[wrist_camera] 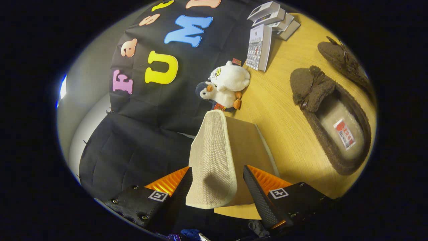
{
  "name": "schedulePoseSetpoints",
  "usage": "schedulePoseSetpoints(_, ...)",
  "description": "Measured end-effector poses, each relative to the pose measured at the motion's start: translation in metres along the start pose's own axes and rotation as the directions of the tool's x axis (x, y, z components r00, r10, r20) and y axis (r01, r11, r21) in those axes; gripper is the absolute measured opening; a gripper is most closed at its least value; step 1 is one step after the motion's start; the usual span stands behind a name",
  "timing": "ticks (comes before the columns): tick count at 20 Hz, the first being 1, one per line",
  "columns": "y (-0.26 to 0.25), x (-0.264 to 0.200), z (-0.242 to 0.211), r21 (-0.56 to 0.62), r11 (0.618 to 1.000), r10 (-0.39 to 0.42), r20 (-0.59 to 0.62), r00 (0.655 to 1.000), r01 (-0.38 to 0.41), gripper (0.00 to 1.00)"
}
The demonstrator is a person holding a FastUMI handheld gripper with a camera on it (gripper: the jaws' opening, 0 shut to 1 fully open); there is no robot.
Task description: Open the storage box then place both shoes into the box .Put the left shoe in first, then the right shoe, with the right side of both shoes facing outward in a uniform manner.
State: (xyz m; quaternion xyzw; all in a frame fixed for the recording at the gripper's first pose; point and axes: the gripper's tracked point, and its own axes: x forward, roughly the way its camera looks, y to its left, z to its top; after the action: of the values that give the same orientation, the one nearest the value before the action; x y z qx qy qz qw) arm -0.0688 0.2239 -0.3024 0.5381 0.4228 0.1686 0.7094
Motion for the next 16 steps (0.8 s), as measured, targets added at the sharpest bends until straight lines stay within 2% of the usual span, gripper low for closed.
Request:
schedulePoseSetpoints(1,-0.003,0.0,0.0,0.012,1.0,-0.01,-0.008,1.0,0.01,0.93)
schedulePoseSetpoints(2,-0.004,0.002,-0.003,0.027,1.0,-0.008,-0.016,1.0,0.009,0.83)
schedulePoseSetpoints(3,-0.001,0.004,-0.004,0.051,0.999,0.001,-0.02,1.0,0.0,0.66)
schedulePoseSetpoints(5,0.0,0.004,-0.009,0.065,0.998,0.007,-0.059,0.998,-0.003,0.57)
schedulePoseSetpoints(6,-0.003,-0.003,-0.008,0.058,0.998,0.004,-0.084,0.996,0.001,0.56)
schedulePoseSetpoints(7,-0.002,0.006,-0.015,0.06,0.998,0.006,-0.094,0.996,0.0,0.46)
schedulePoseSetpoints(16,0.009,-0.004,-0.029,-0.031,0.999,0.024,-0.161,0.987,-0.029,0.44)
